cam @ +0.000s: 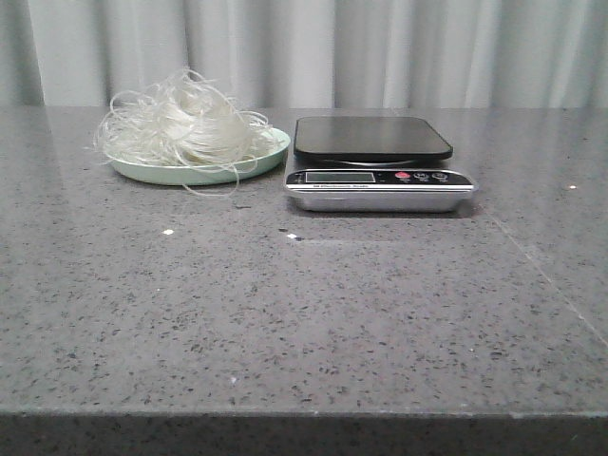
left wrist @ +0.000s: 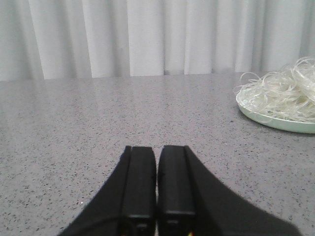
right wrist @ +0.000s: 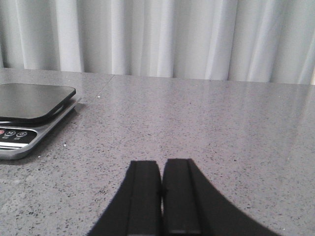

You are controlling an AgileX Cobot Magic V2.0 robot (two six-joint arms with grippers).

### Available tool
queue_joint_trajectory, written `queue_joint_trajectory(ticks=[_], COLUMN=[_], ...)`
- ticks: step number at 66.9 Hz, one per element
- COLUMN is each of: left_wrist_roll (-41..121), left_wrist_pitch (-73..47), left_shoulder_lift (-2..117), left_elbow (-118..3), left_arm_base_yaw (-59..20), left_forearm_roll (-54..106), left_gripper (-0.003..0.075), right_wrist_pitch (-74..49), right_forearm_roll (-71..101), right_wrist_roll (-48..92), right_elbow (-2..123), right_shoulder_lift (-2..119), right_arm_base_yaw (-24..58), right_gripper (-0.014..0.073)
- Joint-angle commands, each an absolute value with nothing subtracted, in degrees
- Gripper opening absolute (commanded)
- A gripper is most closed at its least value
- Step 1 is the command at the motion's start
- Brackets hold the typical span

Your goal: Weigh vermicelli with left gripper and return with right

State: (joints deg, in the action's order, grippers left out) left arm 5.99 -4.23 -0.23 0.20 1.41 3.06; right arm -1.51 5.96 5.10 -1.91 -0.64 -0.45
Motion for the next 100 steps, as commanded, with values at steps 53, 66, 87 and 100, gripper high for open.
queue_joint_trajectory(ticks=[53,66,87,100], left_wrist_roll=[5.62,5.62,5.62,5.62], left_wrist_pitch=[0.49,3.85,15.30,4.44], left_shoulder_lift=[-1.32,-1.32,-0.88,4.88], left_elbow=[0.56,0.56,-8.89,-20.24], left_arm_base_yaw=[1.58,1.58,1.46,1.46], left_forearm_roll=[3.48,3.48,4.19,4.19], left_gripper=[0.0127,0.0127,0.0127,0.0127], right_wrist_pitch=[3.32,3.32,3.32,3.32], right_forearm_roll=[5.60,5.60,5.60,5.60], right_wrist_roll=[5.54,5.54,5.54,5.54], right_elbow=[-1.17,-1.17,-1.17,-1.17], right_shoulder_lift=[-1.47,-1.47,-1.47,-1.47], right_arm_base_yaw=[-0.26,-0.26,-0.26,-0.26], right_gripper=[0.0178,0.0178,0.0178,0.0178])
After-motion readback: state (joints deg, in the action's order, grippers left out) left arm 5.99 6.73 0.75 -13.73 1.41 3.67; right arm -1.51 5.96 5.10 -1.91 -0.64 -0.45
